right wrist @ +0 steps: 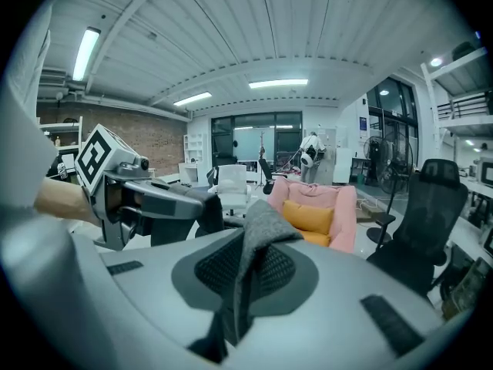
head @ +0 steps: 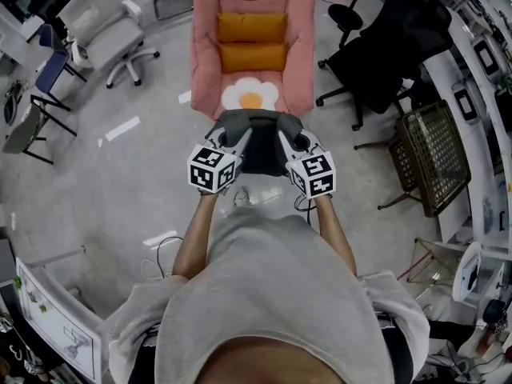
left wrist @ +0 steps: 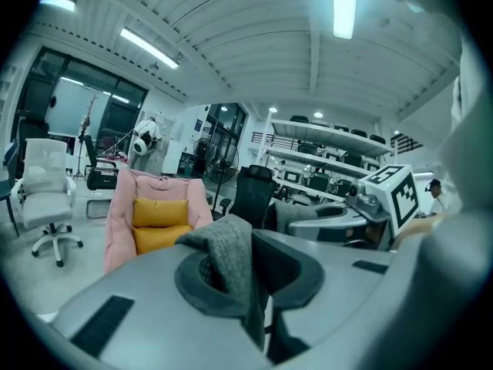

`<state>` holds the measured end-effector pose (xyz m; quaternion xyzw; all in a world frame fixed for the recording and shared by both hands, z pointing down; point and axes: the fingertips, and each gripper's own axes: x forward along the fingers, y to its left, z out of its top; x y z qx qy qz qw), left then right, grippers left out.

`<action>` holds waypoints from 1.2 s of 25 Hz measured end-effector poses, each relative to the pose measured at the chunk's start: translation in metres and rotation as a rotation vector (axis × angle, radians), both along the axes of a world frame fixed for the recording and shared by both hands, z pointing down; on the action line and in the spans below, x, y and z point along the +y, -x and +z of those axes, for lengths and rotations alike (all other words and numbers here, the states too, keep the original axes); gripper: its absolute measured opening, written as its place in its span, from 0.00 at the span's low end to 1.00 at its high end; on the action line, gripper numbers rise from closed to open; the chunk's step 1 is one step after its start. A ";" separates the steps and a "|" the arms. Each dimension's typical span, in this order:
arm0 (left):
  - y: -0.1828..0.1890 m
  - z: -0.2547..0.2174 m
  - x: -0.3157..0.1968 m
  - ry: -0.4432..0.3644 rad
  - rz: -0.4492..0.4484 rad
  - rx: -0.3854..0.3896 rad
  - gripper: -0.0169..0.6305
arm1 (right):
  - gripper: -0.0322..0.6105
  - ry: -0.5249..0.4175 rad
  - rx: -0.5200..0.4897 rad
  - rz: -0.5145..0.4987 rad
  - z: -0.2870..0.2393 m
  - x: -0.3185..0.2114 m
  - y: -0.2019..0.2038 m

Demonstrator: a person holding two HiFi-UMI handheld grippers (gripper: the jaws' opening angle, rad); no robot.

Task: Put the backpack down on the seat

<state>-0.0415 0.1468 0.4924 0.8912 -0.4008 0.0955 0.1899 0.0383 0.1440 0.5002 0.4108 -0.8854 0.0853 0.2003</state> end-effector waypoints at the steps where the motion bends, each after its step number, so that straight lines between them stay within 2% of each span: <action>1: 0.004 -0.001 -0.009 -0.003 0.004 -0.001 0.08 | 0.09 -0.001 -0.001 0.004 -0.001 -0.009 0.004; 13: 0.033 -0.009 -0.094 -0.026 0.047 -0.012 0.08 | 0.09 -0.032 0.000 0.046 -0.009 -0.097 0.032; 30: 0.029 -0.009 -0.176 -0.027 0.080 -0.020 0.08 | 0.09 -0.041 0.012 0.063 -0.005 -0.181 0.027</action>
